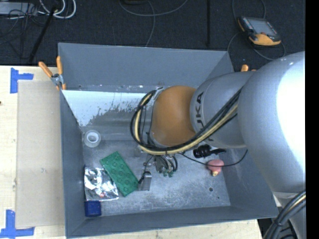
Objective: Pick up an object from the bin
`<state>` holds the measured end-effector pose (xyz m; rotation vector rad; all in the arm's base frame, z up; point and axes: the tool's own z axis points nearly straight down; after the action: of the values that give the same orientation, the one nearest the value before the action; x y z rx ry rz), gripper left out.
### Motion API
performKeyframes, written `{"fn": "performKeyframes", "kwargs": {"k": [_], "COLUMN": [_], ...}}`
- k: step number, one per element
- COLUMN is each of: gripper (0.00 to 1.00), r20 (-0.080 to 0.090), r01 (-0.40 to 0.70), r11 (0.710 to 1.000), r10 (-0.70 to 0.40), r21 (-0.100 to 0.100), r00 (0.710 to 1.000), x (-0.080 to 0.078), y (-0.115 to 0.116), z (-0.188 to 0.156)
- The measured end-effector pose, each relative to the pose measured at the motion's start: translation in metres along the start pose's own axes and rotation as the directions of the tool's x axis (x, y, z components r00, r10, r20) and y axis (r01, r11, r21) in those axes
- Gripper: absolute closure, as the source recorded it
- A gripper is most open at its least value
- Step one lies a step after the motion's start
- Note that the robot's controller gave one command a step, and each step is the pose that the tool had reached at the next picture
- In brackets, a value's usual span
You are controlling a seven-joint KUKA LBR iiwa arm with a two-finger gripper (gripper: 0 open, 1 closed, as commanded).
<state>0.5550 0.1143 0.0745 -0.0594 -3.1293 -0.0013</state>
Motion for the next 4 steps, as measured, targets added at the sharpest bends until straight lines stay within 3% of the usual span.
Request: {"fn": "performKeyframes", "kwargs": {"k": [1,2,3,4], "gripper": [0.0,0.0,0.0,0.0], "r20": [0.007,0.013,0.012,0.006], "r01": [0.09,0.33,0.613,0.782], "r11": [0.996,0.944,0.79,0.623], "r10": [-0.09,-0.33,-0.614,-0.782], "r21": [0.001,0.006,0.014,0.012], "r00": [0.996,0.944,0.79,0.623], "x": [0.049,0.062,0.072,0.067], "y": [0.05,0.097,0.127,-0.004], "z": [0.006,0.005,0.004,0.006]}}
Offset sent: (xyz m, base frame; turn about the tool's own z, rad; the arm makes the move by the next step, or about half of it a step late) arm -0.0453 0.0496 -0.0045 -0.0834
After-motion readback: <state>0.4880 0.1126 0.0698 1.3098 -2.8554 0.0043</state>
